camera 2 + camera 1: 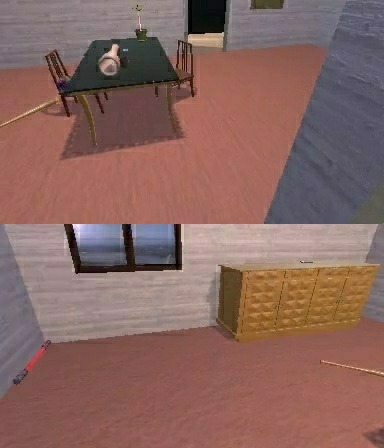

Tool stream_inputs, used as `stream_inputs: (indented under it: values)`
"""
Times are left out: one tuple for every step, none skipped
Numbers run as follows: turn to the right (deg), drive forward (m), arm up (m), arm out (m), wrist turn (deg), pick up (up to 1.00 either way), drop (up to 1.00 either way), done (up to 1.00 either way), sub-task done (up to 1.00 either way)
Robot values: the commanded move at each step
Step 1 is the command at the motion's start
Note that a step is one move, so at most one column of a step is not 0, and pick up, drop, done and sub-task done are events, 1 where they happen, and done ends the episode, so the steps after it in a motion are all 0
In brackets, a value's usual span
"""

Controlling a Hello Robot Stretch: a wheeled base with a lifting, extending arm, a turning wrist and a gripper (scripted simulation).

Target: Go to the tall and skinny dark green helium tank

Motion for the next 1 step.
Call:
stream_inputs:
  values:
    - [45.0,0.00,0.00,0.00,0.0,0.00,0.00,0.00,0.00]
